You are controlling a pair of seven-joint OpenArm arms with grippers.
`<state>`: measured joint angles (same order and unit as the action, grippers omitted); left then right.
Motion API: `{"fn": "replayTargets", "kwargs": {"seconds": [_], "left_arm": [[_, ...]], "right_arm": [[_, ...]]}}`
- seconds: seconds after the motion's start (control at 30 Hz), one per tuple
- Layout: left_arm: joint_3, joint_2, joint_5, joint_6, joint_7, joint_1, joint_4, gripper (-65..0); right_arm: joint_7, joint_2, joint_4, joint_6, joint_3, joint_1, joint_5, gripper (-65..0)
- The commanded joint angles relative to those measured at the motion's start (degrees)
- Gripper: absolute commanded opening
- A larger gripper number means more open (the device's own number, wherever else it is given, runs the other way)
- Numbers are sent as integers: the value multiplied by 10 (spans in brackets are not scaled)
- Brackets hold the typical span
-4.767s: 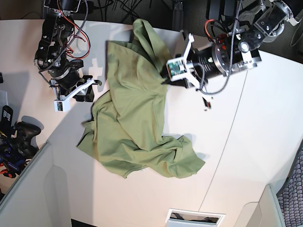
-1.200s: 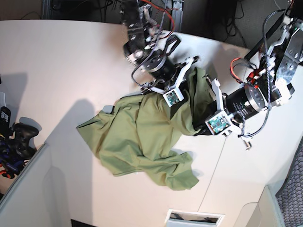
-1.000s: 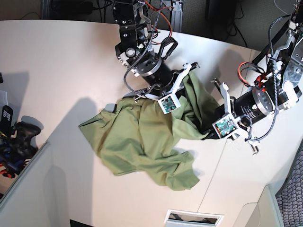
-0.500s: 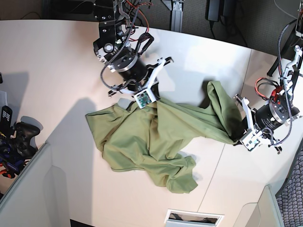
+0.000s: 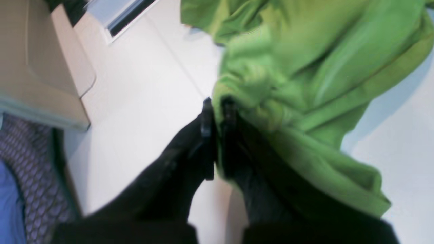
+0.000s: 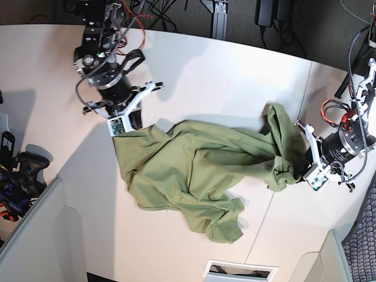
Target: Layout the t-shirt on the table in an organized manner, then fold the t-shirt properly
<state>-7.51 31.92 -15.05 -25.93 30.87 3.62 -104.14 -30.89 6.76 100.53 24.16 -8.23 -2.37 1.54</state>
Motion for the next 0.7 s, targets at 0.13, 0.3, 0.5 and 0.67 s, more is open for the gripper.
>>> {"fn": "replayTargets", "kwargs": {"seconds": [0.13, 0.3, 0.5, 0.67], "left_arm": [[5, 12, -33, -3, 29, 10, -8, -548], [5, 16, -129, -39, 50, 10, -8, -394], [5, 16, -143, -52, 50, 10, -8, -394], [5, 16, -144, -54, 50, 10, -8, -394]], "right_arm": [[15, 24, 10, -4, -6, 9, -5, -650], [15, 19, 10, -3, -5, 9, -77, -650], [0, -31, 10, -1, 12, 9, -170, -650], [3, -73, 7, -1, 80, 9, -166, -328]]}}
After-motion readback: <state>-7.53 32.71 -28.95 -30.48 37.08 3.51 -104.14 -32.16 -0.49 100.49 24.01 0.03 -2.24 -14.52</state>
